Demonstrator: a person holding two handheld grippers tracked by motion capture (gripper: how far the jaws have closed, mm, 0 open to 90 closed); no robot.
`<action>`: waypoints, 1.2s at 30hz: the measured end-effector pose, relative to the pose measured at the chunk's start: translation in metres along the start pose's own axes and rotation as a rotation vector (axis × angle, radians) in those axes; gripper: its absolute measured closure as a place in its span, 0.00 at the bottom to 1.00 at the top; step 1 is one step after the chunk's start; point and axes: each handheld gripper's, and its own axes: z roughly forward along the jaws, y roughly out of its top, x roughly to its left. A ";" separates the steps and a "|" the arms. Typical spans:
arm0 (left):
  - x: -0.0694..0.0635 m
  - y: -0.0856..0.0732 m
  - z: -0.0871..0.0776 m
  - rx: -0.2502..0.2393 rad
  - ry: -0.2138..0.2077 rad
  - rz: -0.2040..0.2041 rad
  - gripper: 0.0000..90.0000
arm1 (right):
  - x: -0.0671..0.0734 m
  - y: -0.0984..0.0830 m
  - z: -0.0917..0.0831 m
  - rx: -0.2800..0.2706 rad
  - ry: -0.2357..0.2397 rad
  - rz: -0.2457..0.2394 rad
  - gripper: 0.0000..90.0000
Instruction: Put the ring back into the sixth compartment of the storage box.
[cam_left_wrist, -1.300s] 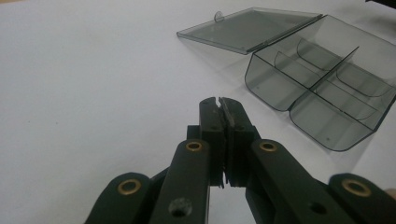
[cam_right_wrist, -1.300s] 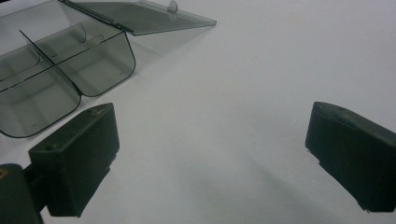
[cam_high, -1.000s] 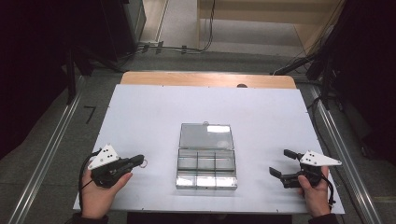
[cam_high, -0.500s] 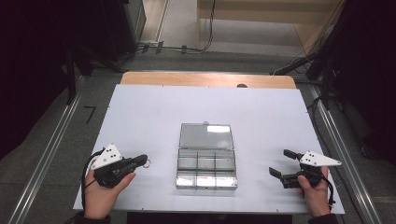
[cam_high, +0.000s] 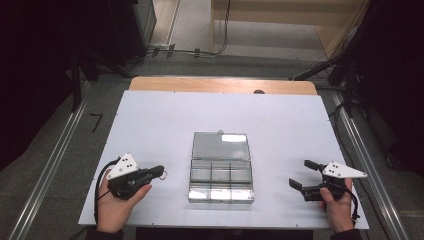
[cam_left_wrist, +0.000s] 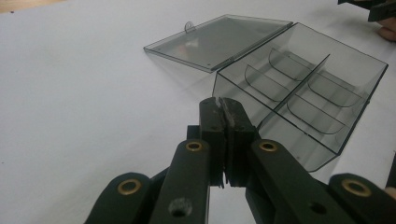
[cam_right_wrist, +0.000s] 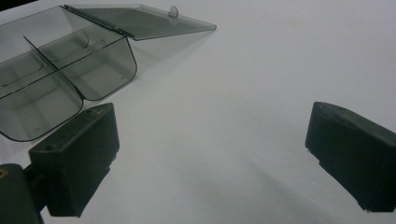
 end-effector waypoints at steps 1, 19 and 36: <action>0.000 0.001 0.001 0.002 -0.001 0.003 0.98 | 0.000 0.000 0.000 0.001 -0.002 -0.004 0.02; -0.010 0.014 0.016 0.001 -0.040 0.027 0.98 | 0.001 0.000 0.000 0.003 -0.006 -0.007 0.02; -0.023 0.028 0.036 -0.003 -0.088 0.050 0.98 | 0.001 0.000 0.000 0.003 -0.006 -0.007 0.02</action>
